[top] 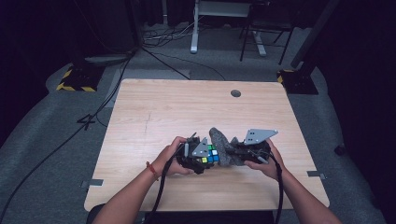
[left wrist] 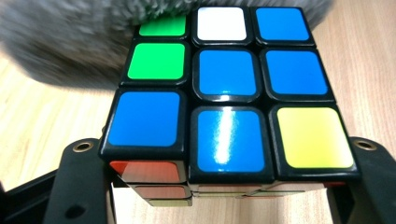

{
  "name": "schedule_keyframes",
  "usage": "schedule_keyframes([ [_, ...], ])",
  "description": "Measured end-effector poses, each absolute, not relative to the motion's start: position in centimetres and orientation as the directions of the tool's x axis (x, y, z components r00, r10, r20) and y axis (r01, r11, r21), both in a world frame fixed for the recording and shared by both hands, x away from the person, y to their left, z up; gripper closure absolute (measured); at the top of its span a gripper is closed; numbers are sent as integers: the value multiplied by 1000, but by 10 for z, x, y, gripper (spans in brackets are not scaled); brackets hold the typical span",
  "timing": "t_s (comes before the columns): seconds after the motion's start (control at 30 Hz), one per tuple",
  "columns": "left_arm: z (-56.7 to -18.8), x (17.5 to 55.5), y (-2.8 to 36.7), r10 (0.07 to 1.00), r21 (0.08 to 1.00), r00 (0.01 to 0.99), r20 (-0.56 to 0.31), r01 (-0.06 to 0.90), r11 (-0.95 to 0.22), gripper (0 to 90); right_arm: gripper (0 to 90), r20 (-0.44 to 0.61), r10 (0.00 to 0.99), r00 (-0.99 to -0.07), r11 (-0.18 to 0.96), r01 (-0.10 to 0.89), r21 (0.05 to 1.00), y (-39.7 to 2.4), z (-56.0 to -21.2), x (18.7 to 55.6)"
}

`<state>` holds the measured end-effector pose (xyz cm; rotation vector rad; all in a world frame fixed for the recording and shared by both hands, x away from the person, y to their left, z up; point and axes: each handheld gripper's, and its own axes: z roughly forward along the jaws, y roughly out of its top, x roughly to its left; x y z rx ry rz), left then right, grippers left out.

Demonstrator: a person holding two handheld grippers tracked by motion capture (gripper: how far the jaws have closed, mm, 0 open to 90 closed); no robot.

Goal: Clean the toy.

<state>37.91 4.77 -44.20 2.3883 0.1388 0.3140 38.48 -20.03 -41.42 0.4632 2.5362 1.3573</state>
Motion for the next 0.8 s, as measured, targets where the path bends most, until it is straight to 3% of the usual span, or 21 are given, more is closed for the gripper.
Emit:
schedule_keyframes([
  [0.33, -450, 378, 33, 167, 642, 967, 194, 4, -767, 338, 793, -5, 265, -964, 509, 136, 850, -171, -409, 368],
  [0.5, -449, 378, 35, 177, 648, 966, 190, 12, -761, 338, 792, -107, 327, -939, 539, 93, 837, -164, -408, 369],
  [0.8, -441, 376, 43, 179, 668, 966, 188, 8, -744, 339, 794, -64, 400, -914, 523, 170, 835, -192, -416, 382],
])
